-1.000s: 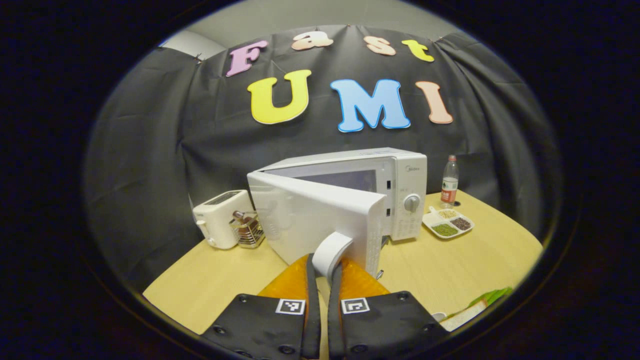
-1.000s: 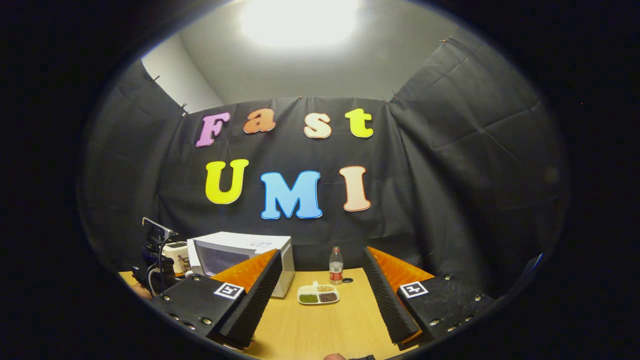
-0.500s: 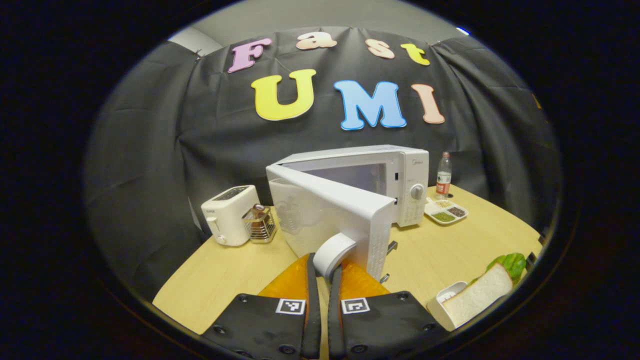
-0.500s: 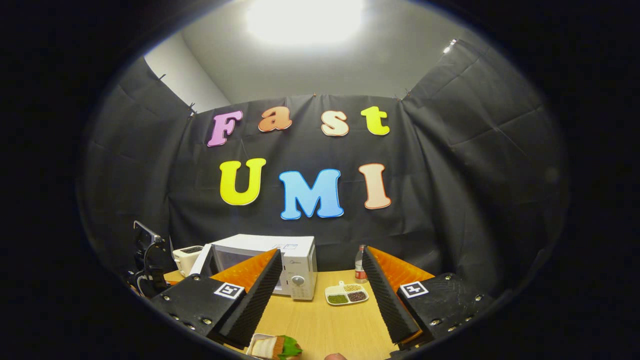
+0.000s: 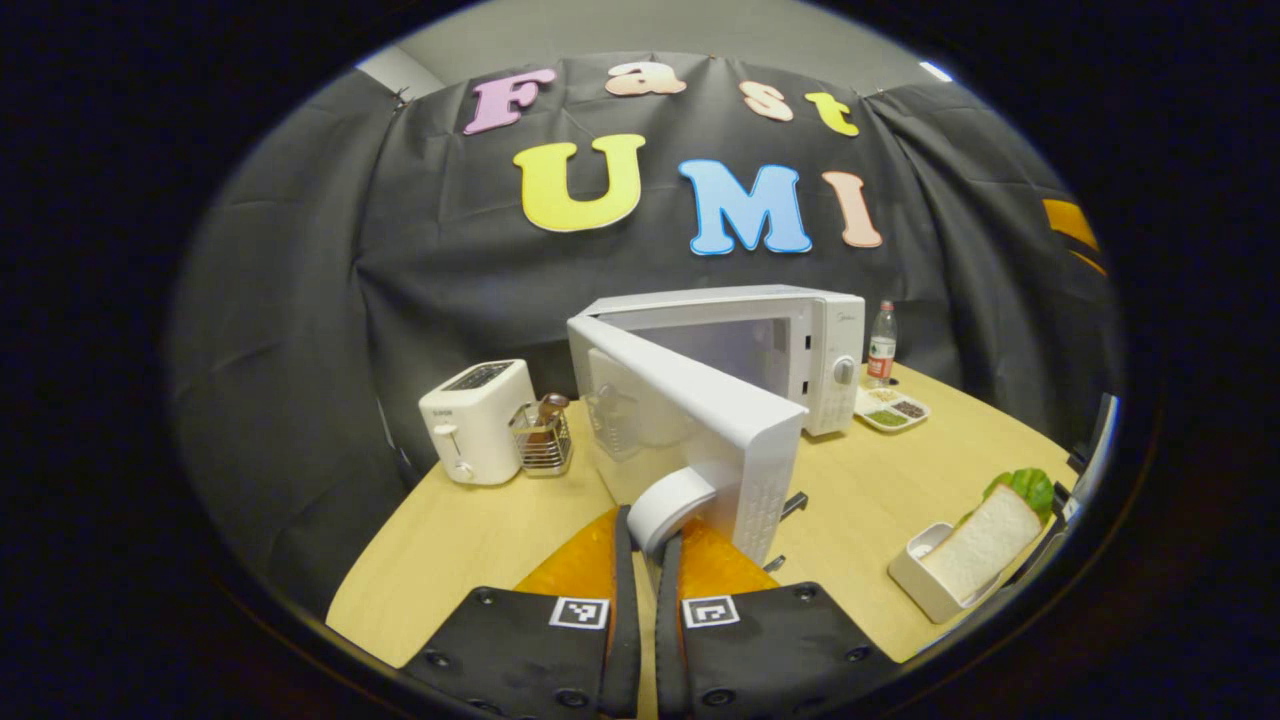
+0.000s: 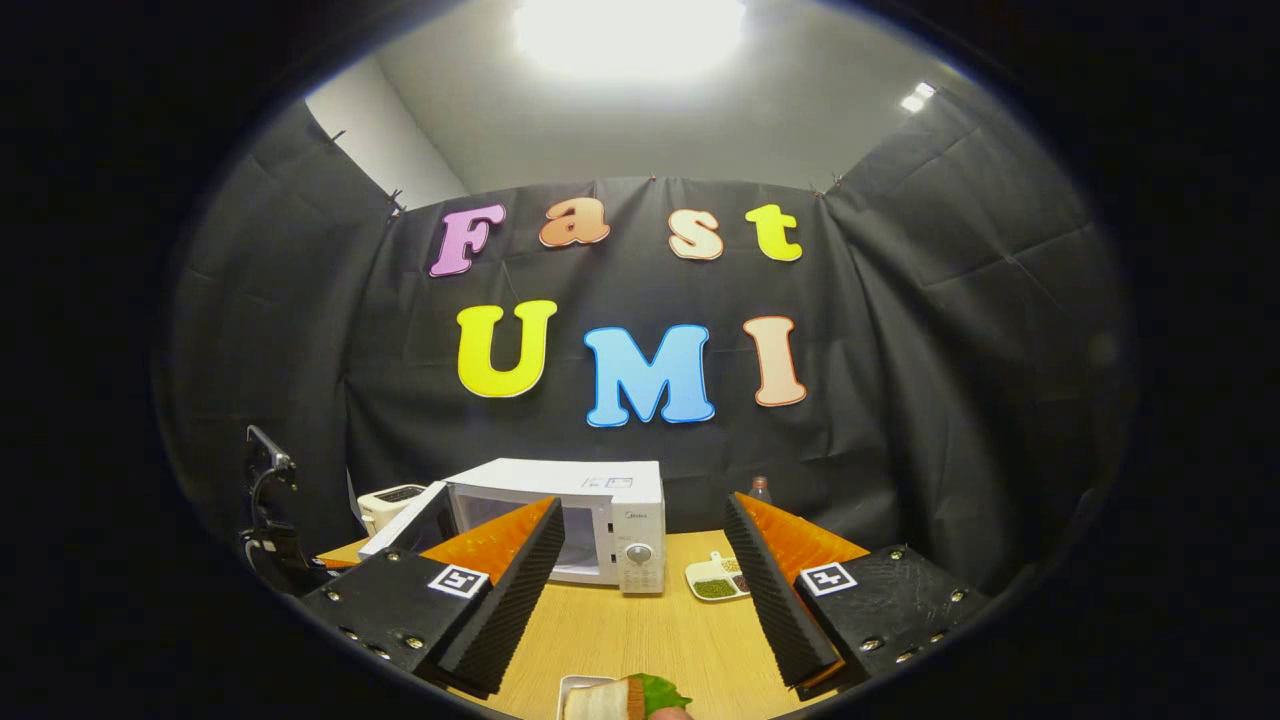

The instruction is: Open the microwave oven with the left hand, put the food in, and close the microwave oven.

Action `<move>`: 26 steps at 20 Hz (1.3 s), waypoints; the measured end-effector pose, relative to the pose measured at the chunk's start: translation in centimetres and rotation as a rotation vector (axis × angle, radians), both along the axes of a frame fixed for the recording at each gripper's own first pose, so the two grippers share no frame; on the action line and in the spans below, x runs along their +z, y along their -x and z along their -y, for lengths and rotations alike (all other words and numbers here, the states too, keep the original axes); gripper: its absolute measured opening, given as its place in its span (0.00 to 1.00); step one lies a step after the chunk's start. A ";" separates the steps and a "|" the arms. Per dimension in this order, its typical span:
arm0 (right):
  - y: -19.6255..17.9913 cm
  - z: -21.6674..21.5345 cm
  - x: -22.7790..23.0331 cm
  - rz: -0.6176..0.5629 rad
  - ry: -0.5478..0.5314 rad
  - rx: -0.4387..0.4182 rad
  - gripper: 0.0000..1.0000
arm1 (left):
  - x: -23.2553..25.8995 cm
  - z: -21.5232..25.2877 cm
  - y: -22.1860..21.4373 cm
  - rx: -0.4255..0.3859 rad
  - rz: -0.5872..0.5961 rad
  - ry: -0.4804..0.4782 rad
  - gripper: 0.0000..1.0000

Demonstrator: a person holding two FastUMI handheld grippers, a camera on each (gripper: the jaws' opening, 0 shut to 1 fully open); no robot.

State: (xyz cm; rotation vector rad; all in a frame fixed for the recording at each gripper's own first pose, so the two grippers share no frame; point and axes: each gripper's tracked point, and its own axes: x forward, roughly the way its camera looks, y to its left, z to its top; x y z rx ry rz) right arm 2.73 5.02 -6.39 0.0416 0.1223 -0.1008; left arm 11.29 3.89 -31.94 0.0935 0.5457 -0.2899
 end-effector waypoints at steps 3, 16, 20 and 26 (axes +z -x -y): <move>-0.4 -1.6 -0.5 -0.013 -0.002 0.001 0.97 | -0.1 -3.2 -0.2 0.017 0.004 0.005 0.13; -2.0 -2.5 -3.2 -0.138 -0.044 0.125 0.98 | 5.4 -9.0 3.7 0.186 0.064 0.058 0.72; -1.2 -1.0 -7.4 -0.281 -0.102 0.154 0.97 | 11.1 -9.0 4.9 0.243 0.151 0.098 0.96; 0.5 0.0 -14.8 -0.496 -0.183 0.223 0.98 | 18.0 -7.4 6.5 0.239 0.276 0.084 0.98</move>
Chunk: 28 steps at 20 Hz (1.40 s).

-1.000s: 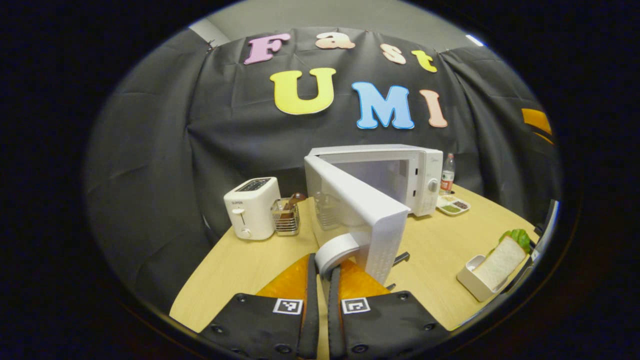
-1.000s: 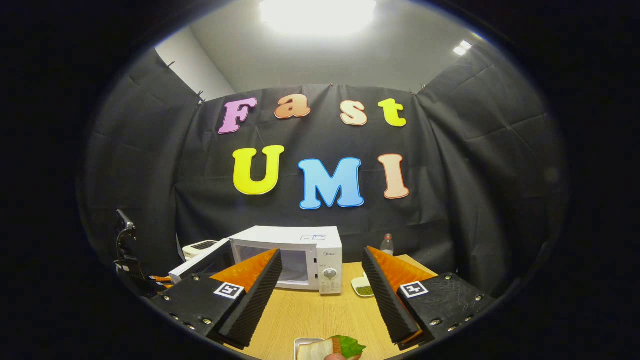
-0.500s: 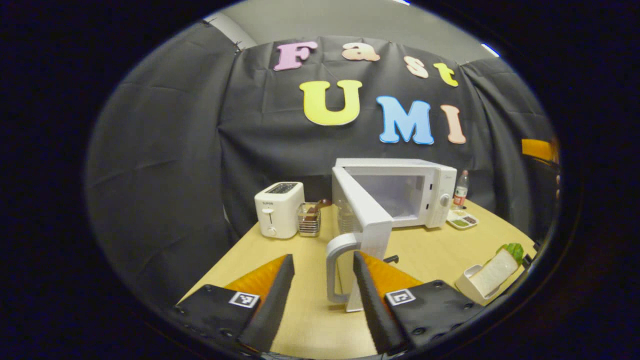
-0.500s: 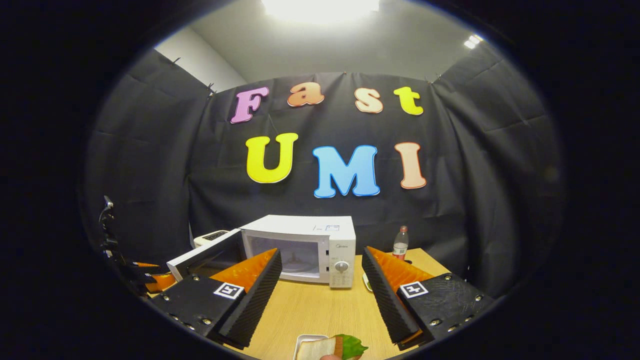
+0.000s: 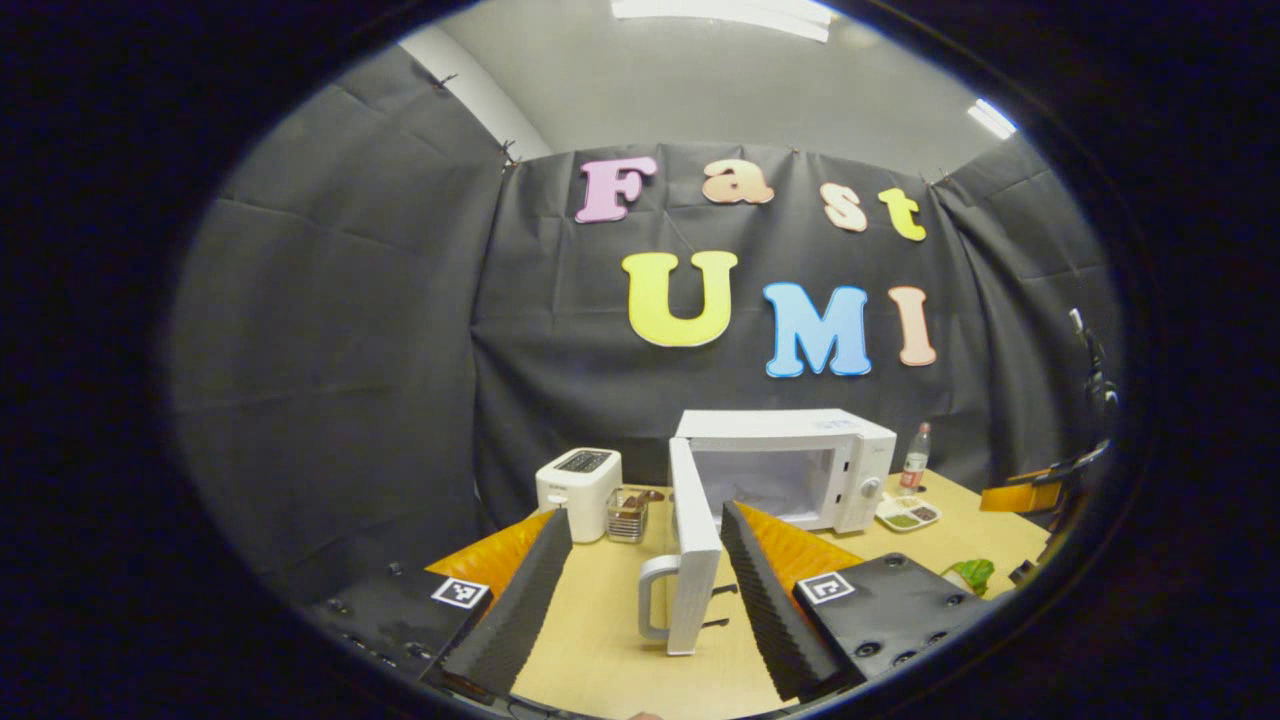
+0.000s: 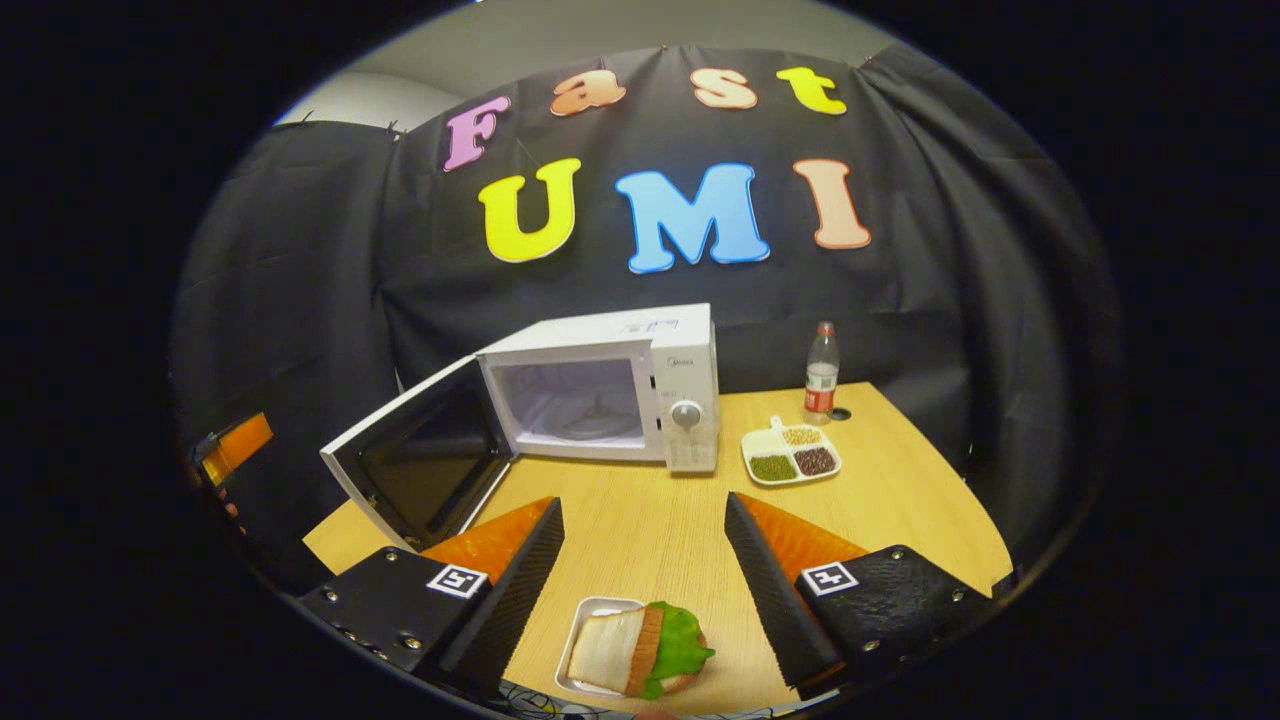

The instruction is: Open the microwave oven with the left hand, put the food in, and close the microwave oven.

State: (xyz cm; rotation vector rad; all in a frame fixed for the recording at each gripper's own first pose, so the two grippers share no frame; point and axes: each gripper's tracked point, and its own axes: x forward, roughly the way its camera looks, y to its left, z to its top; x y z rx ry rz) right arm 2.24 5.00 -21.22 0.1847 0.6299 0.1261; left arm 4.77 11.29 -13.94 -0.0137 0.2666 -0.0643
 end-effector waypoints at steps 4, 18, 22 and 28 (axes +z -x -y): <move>1.9 -0.4 -4.1 -0.151 -0.061 0.051 1.00 | 1.8 1.4 0.8 -0.005 0.036 -0.028 0.98; 7.6 -2.4 -12.2 -0.594 -0.370 0.146 0.77 | 2.7 1.9 3.1 0.111 0.037 -0.085 0.98; 7.5 -3.0 -12.0 -0.627 -0.460 0.147 0.49 | 3.2 2.5 4.2 0.137 0.048 -0.110 0.96; 5.9 -3.5 -9.4 -0.541 -0.434 0.207 0.37 | 3.8 2.8 4.5 0.168 0.059 -0.106 0.95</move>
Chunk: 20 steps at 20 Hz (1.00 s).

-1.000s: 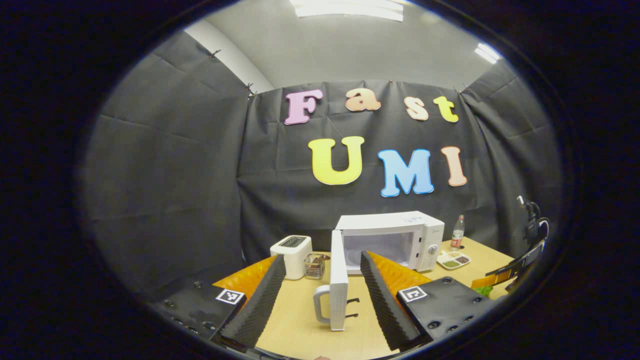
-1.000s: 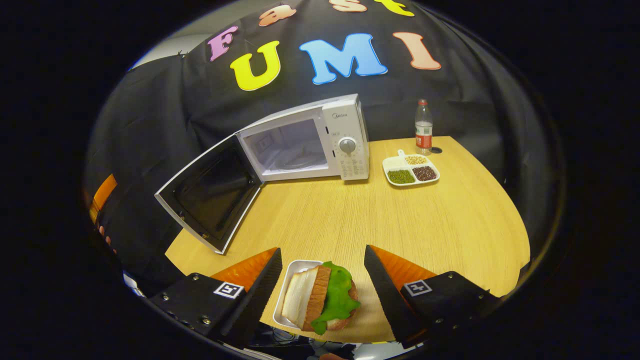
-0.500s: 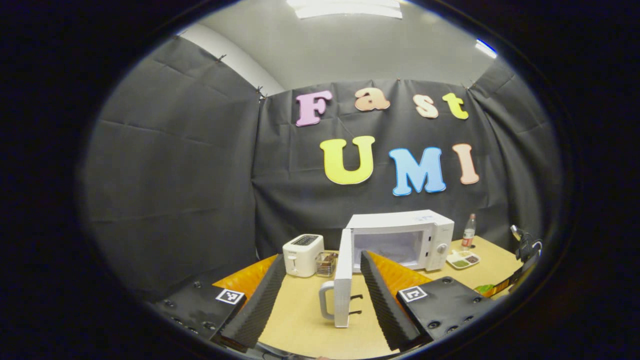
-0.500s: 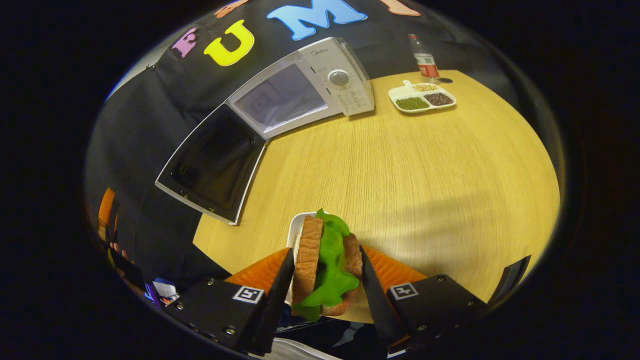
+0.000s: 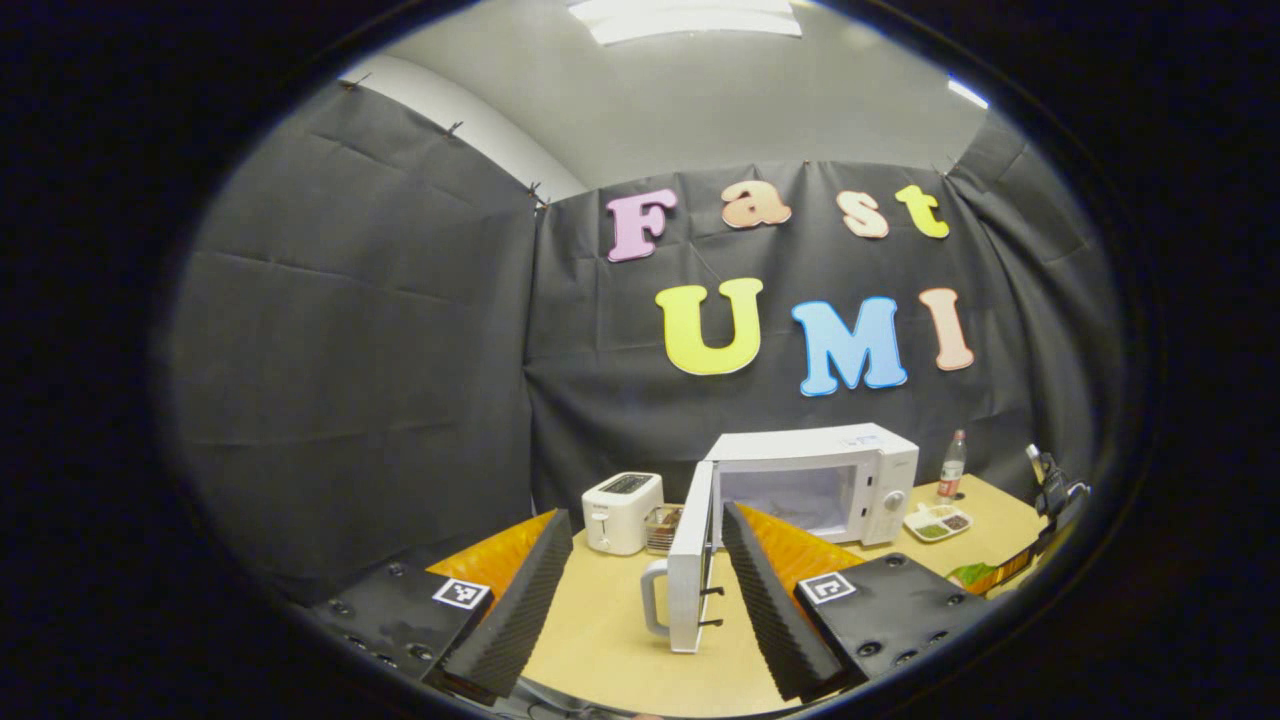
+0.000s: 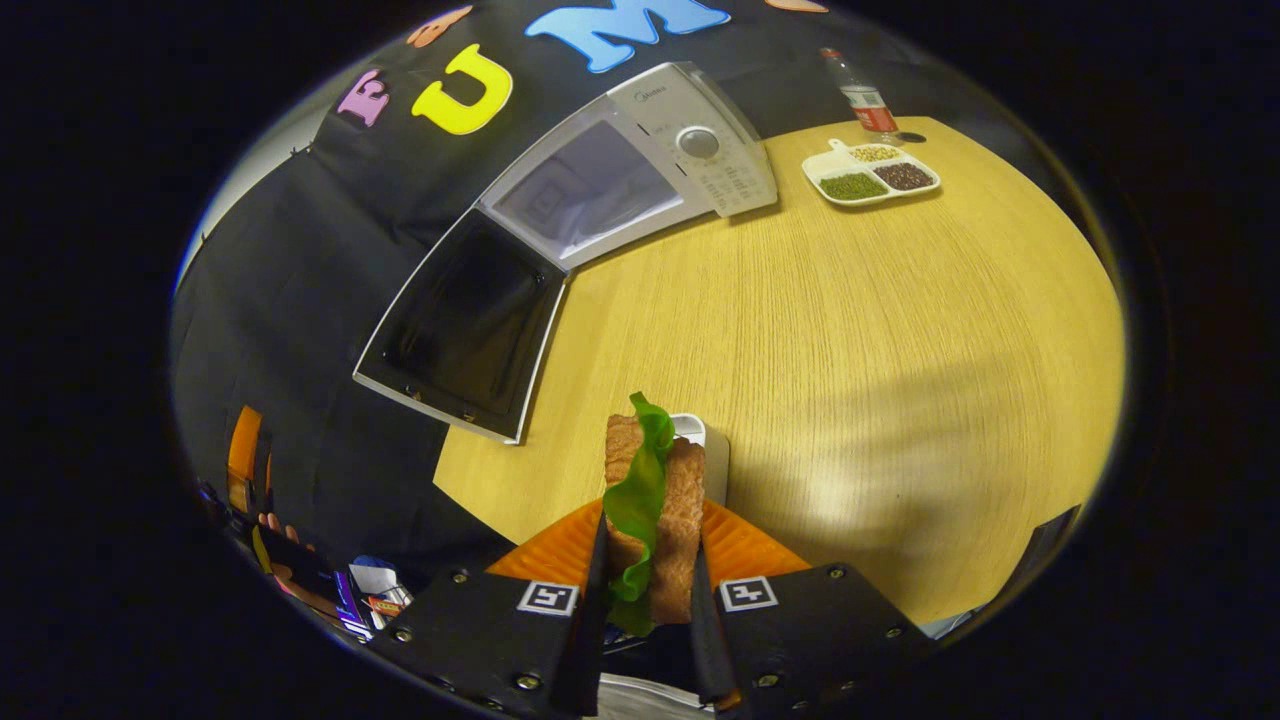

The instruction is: Open the microwave oven with the left hand, put the food in, and close the microwave oven.

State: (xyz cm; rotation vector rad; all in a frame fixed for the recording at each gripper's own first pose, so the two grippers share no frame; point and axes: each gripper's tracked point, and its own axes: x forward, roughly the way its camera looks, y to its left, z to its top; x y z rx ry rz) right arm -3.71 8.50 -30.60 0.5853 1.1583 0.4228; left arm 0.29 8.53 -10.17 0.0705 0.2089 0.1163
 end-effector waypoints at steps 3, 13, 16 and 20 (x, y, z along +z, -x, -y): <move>-2.3 -1.1 2.3 0.058 -0.028 -0.024 0.37 | -0.3 -0.9 -1.1 0.004 0.007 -0.018 0.94; -12.9 -6.3 5.2 0.233 0.015 -0.172 0.37 | -2.4 -5.4 -7.9 -0.022 0.009 0.035 0.94; -15.8 -8.6 5.1 0.262 0.008 -0.220 0.37 | -3.0 -8.1 -9.7 -0.014 0.006 0.042 0.94; -19.9 -11.1 4.6 0.311 0.002 -0.278 0.36 | -4.3 -11.5 -11.8 0.002 -0.013 0.040 0.94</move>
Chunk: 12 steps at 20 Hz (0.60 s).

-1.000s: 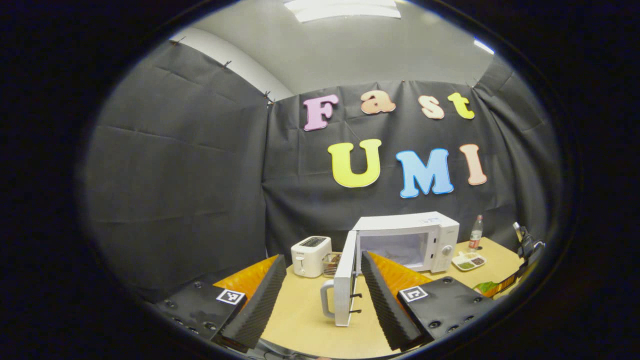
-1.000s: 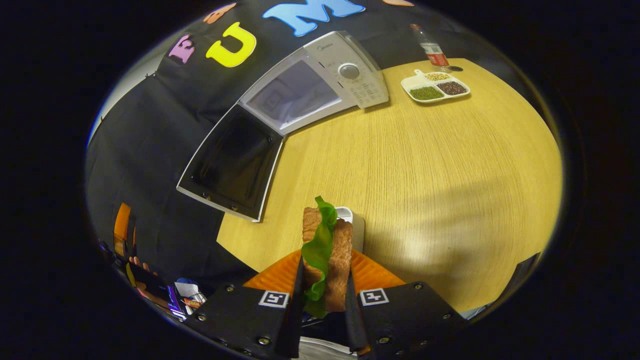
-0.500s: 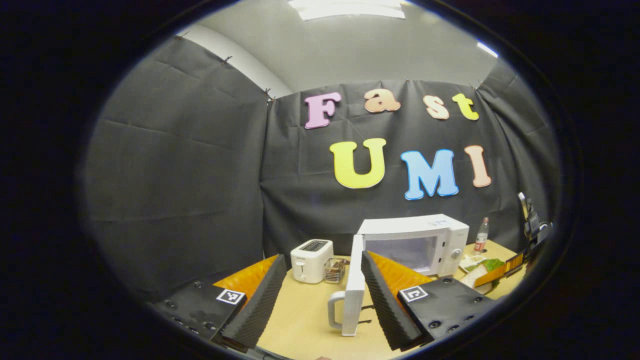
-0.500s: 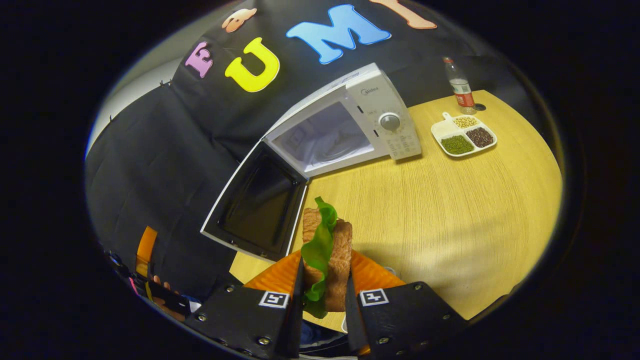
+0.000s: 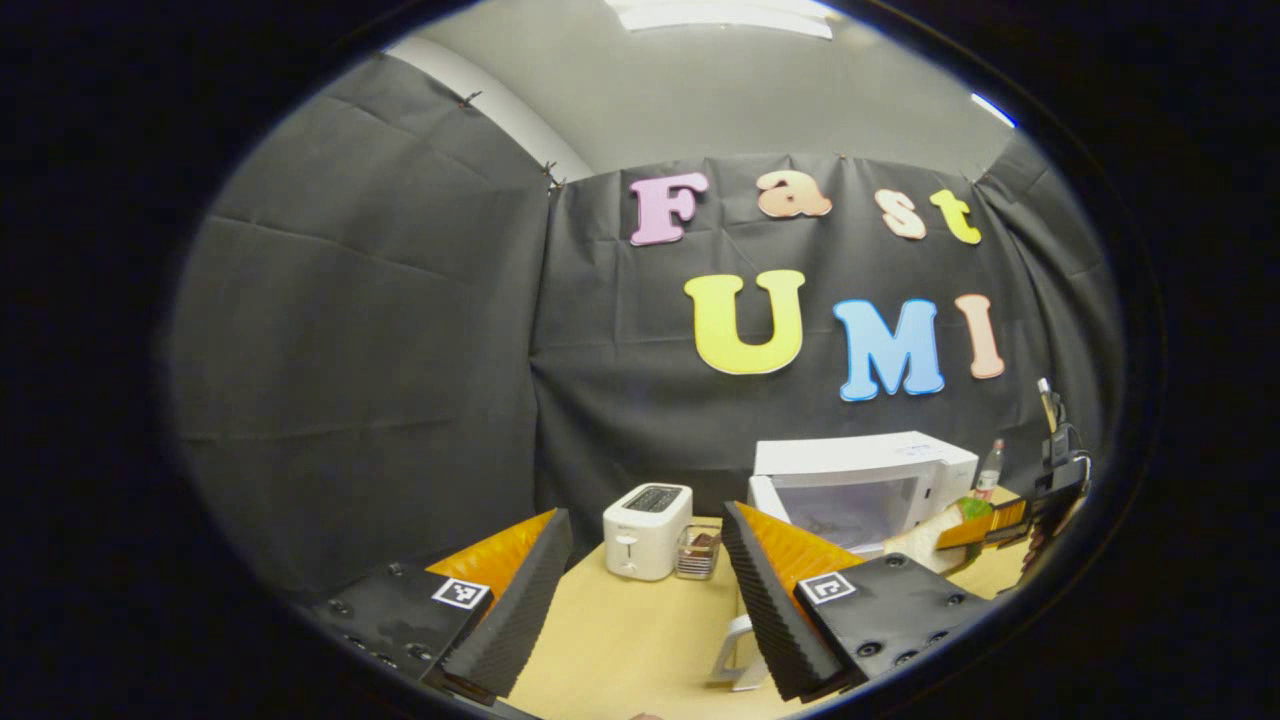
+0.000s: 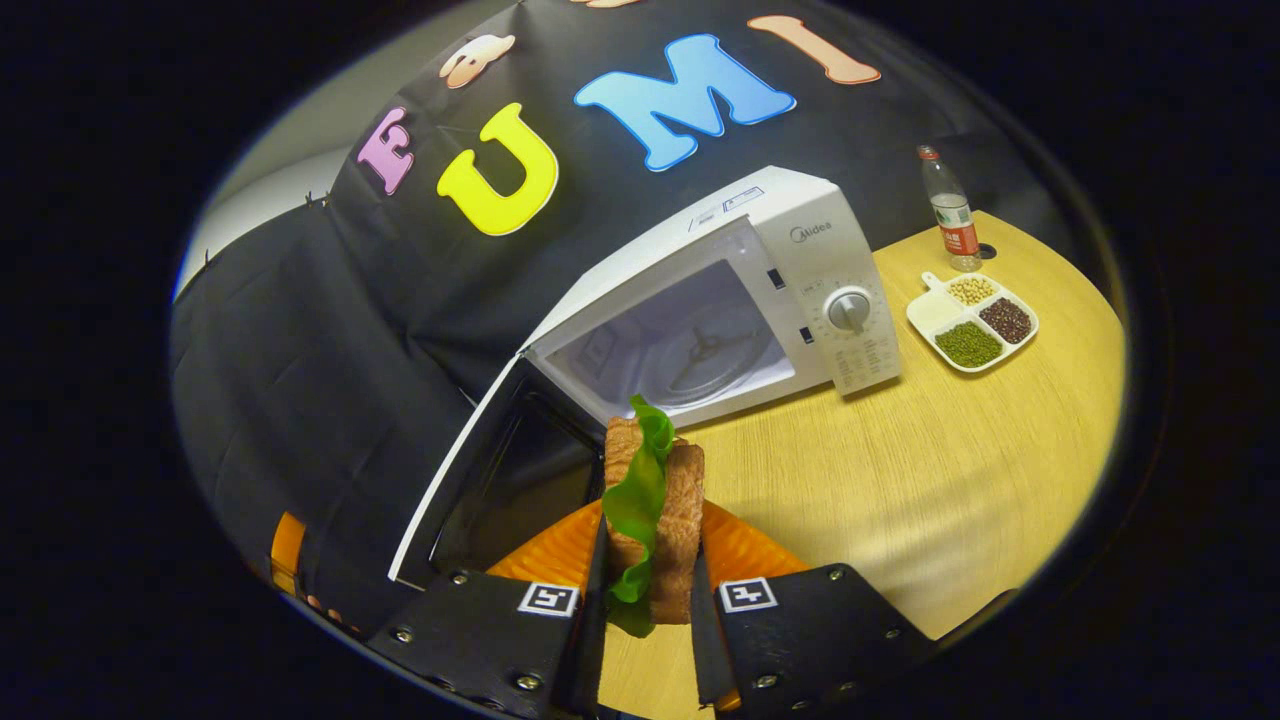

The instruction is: Open the microwave oven with the left hand, put the food in, and close the microwave oven.

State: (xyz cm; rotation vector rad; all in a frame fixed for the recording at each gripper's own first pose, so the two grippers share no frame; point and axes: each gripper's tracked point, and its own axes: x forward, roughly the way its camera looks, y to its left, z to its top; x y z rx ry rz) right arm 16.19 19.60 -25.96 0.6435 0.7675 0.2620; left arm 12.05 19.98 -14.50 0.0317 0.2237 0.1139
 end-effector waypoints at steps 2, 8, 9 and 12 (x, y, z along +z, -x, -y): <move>-2.1 -1.1 -0.4 0.032 0.001 -0.027 0.36 | -0.4 -1.5 -0.5 0.004 -0.010 0.007 0.97; -8.0 -3.2 -2.7 0.081 0.016 -0.115 0.36 | -2.1 -4.7 -2.9 0.010 -0.042 -0.002 0.96; -9.0 -3.4 -3.3 0.085 0.022 -0.129 0.36 | -2.3 -5.2 -3.4 0.010 -0.046 -0.003 0.96; -11.9 -4.3 -4.9 0.117 0.058 -0.162 0.37 | -3.1 -6.8 -4.5 0.008 -0.063 -0.010 0.99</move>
